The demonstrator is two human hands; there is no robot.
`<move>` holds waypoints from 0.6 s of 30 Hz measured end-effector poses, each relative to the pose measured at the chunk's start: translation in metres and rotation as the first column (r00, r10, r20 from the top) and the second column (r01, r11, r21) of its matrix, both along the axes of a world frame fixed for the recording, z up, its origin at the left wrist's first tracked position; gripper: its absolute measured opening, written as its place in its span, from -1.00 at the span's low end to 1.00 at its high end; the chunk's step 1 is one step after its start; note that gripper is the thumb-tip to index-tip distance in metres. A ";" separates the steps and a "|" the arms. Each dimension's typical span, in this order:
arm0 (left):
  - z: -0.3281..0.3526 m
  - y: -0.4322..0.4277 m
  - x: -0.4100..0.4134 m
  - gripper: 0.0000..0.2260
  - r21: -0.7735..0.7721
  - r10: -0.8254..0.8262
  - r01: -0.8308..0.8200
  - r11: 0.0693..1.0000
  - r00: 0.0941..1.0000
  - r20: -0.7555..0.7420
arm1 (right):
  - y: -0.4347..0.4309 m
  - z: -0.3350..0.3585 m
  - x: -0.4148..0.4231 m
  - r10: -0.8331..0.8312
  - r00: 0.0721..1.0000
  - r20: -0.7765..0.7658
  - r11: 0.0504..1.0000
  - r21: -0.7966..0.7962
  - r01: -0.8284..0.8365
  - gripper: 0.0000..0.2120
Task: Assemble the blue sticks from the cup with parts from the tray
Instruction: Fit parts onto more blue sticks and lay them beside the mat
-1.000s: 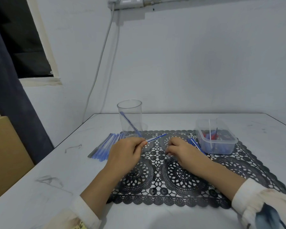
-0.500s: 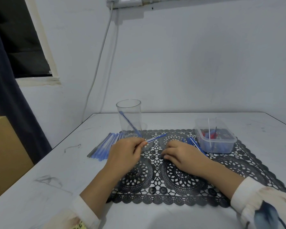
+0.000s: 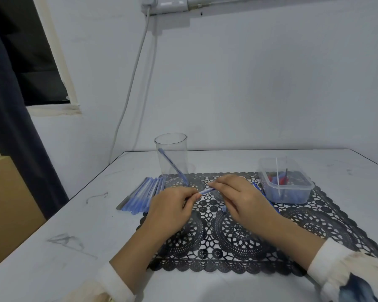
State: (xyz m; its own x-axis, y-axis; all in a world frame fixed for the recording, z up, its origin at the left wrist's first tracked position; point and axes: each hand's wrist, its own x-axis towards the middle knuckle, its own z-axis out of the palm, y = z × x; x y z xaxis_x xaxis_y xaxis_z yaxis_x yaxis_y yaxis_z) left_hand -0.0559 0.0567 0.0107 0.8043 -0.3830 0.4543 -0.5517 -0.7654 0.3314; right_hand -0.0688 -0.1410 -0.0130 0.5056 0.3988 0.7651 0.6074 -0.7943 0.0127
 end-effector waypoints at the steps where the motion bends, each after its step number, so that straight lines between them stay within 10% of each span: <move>1: 0.000 0.000 0.000 -0.77 0.002 -0.004 0.004 1.000 1.000 0.001 | 0.000 -0.001 0.001 -0.004 1.000 -0.010 1.000 -0.015 0.004 -0.67; 18: 0.004 0.004 0.000 -0.77 0.058 0.020 -0.019 0.998 1.000 -0.010 | -0.018 0.012 0.004 -0.199 0.979 0.046 0.973 -0.113 0.203 -0.83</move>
